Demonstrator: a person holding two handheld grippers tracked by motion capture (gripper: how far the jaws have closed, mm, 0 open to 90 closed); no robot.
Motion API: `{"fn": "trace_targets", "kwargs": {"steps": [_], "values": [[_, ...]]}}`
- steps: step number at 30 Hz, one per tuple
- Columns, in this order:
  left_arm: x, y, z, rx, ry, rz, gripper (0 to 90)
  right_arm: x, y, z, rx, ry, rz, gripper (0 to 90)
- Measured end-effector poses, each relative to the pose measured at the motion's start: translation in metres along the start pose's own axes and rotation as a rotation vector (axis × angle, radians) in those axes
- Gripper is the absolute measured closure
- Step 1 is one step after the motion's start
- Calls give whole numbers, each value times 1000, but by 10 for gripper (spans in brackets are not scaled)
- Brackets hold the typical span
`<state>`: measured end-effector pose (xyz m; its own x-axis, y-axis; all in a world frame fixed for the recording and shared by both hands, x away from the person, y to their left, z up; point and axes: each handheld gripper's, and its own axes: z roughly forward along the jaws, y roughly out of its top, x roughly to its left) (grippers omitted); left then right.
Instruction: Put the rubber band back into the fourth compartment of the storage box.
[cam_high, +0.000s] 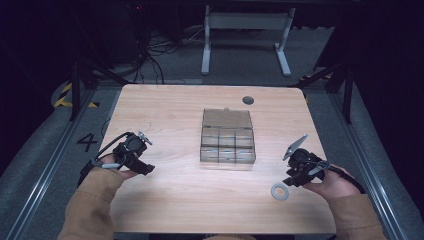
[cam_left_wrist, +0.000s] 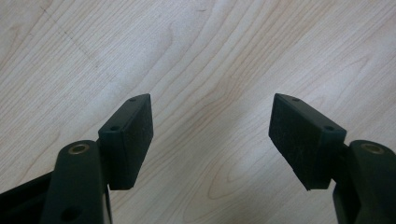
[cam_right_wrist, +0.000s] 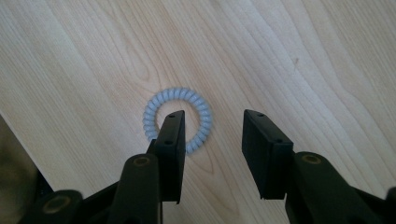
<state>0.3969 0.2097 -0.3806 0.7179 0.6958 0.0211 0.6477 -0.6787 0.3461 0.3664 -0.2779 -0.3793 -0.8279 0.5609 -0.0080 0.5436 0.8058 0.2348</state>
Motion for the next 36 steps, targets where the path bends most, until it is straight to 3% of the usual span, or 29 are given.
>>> {"fn": "trace_targets", "kwargs": {"steps": [10,36], "values": [[1,0,0,3,0,-2,310,0,6,23,56,0,-28,622],[-1,0,3,13,-3,-3,309,3,10,47,150,4,-73,691]]}}
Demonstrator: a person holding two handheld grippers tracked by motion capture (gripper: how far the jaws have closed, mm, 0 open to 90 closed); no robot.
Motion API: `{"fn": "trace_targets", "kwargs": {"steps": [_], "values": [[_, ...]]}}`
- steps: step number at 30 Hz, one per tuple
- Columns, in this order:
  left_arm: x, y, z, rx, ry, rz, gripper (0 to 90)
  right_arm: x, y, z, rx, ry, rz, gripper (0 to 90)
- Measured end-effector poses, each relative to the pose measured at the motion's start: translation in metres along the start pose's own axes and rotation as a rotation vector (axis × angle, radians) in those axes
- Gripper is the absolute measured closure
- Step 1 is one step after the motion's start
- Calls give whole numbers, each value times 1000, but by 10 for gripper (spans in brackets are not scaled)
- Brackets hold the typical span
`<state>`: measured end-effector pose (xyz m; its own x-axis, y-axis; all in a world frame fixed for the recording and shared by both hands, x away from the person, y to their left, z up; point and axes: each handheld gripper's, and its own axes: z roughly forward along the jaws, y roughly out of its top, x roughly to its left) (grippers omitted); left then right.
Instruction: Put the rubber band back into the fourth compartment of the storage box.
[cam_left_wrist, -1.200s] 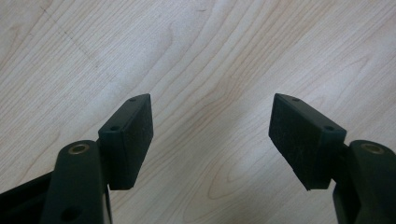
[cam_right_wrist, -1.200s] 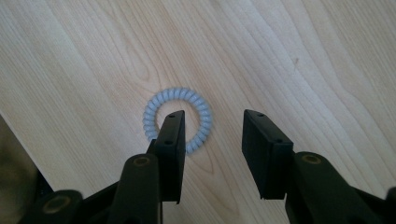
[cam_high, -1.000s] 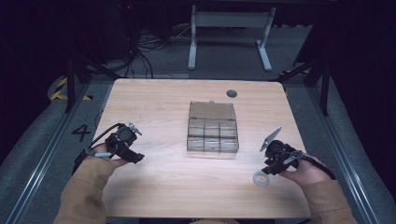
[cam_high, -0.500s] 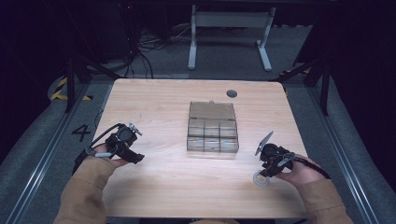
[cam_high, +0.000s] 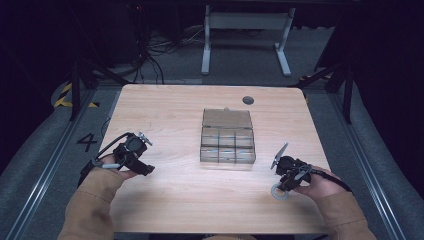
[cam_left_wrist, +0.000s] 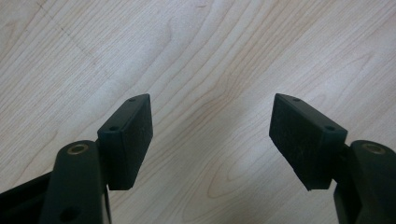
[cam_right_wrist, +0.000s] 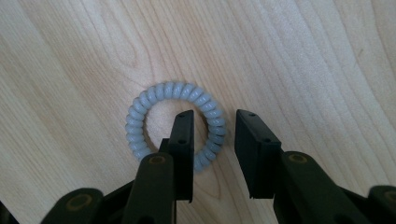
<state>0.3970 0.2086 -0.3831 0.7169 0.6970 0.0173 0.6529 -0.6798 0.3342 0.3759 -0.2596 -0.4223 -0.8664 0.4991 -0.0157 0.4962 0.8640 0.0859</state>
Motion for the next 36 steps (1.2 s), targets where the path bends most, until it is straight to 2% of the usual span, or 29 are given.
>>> {"fn": "trace_targets", "kwargs": {"steps": [3,11,22,26,36], "values": [[0,1,0,2,3,12,309,1,1,1,4,-7,1,703],[0,-1,-1,-3,1,1,308,1,1,3,10,-11,-1,777],[0,0,0,1,5,6,306,2,2,3,17,-1,-4,822],[1,0,0,2,5,7,306,-1,1,-1,-3,23,0,824],[0,0,0,4,7,8,307,-3,-6,-17,-73,23,30,823]]}}
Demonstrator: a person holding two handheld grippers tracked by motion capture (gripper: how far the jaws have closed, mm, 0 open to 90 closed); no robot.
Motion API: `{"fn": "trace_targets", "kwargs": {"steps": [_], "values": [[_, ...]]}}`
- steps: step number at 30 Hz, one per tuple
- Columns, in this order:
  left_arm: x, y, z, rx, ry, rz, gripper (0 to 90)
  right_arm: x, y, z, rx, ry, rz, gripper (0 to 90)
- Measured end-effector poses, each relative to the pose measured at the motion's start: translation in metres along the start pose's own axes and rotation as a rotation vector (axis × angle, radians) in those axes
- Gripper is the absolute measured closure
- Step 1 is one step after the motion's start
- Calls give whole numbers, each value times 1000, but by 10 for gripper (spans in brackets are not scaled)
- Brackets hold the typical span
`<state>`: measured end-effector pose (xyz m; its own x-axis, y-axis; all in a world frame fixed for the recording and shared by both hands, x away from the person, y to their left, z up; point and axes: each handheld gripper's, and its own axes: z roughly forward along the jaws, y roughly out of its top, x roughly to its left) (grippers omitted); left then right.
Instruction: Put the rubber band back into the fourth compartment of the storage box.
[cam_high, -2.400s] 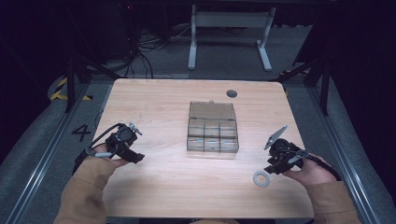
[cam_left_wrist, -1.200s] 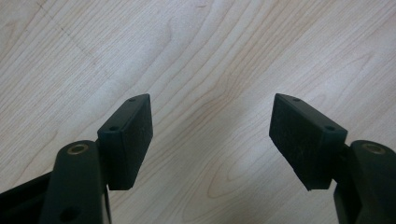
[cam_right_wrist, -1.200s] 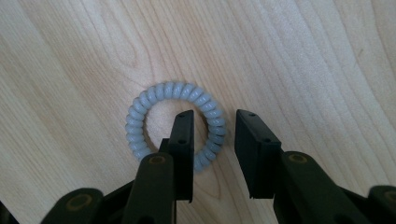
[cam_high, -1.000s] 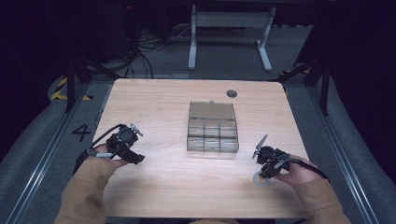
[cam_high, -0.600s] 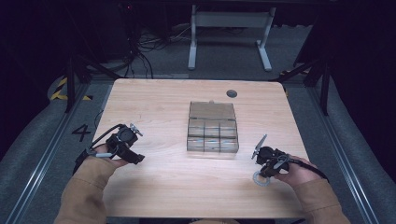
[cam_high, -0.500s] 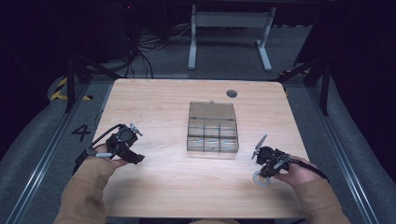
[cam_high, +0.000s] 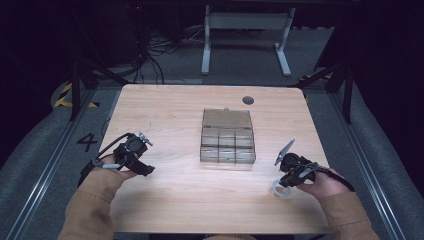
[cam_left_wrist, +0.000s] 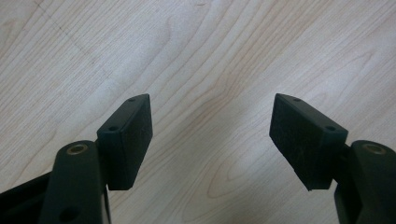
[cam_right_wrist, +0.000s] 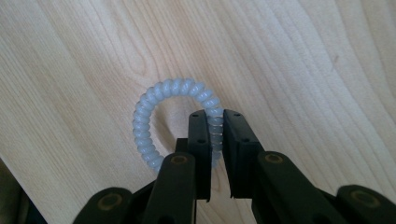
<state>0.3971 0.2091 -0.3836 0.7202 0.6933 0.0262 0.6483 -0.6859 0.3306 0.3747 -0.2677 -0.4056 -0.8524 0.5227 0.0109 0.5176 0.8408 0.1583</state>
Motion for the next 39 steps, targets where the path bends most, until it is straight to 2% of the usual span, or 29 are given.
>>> {"fn": "trace_targets", "kwargs": {"steps": [4,10,17,21,23,29,39], "values": [[0,0,0,1,0,1,306,0,-1,-4,-15,-3,6,823],[0,0,1,3,-4,0,307,-2,-1,-13,-70,13,22,823],[-1,0,1,0,-1,2,308,-2,-2,-23,-125,-12,29,821],[0,0,2,1,-4,2,308,-3,-3,-25,-139,1,42,819],[-1,0,2,0,-4,3,312,-6,-4,-29,-164,-5,60,819],[-1,0,2,3,-1,10,312,-5,-5,-36,-222,-31,73,819],[0,-1,2,1,-6,0,312,-8,-4,-43,-267,-49,81,819]]}}
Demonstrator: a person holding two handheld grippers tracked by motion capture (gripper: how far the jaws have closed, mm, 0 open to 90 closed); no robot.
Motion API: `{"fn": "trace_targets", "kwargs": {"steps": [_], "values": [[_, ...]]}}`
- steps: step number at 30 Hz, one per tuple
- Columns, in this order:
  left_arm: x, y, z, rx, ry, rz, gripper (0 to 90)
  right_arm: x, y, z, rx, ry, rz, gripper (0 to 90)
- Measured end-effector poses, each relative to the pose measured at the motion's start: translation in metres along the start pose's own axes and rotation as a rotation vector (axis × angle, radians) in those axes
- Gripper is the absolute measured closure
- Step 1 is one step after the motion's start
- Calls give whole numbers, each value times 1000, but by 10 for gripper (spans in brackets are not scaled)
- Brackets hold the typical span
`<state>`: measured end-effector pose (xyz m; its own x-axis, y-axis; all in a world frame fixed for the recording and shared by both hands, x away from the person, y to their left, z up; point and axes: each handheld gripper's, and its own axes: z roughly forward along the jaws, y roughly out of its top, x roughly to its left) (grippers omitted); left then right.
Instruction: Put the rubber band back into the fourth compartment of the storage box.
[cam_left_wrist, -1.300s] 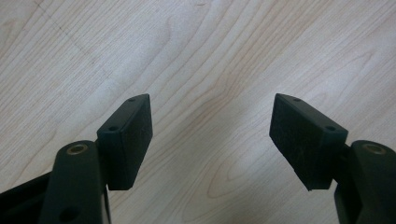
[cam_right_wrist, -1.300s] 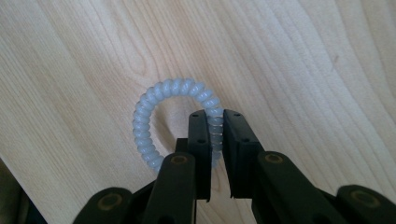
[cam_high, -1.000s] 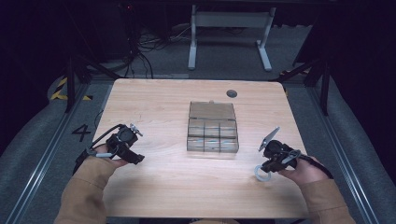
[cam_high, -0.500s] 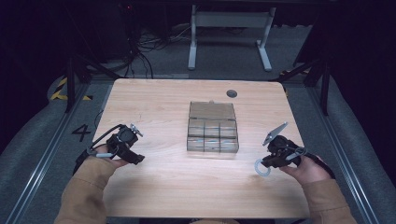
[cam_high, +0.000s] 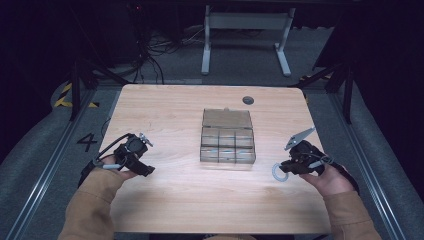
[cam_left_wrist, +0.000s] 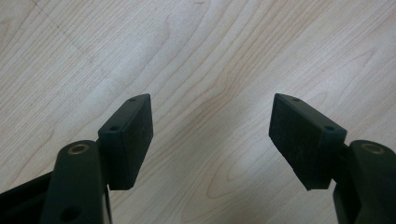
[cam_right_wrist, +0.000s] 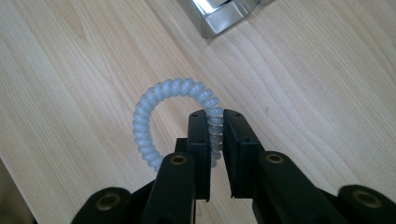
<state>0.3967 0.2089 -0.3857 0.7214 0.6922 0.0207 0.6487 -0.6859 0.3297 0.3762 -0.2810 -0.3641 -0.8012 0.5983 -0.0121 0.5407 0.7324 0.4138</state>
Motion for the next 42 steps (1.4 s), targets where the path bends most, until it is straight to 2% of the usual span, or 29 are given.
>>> {"fn": "trace_targets", "kwargs": {"steps": [7,12,22,26,42], "values": [[0,-3,0,-1,-1,-9,312,-2,3,-3,-18,3,7,819],[1,-5,0,1,1,-13,312,-4,10,-6,-19,-2,-8,819],[2,-11,-1,5,1,-27,312,-11,35,-7,8,4,-51,818],[2,-13,-2,4,4,-27,311,-12,51,-7,24,2,-90,817],[2,-15,-3,2,9,-31,311,-17,87,-5,77,-6,-142,817]]}}
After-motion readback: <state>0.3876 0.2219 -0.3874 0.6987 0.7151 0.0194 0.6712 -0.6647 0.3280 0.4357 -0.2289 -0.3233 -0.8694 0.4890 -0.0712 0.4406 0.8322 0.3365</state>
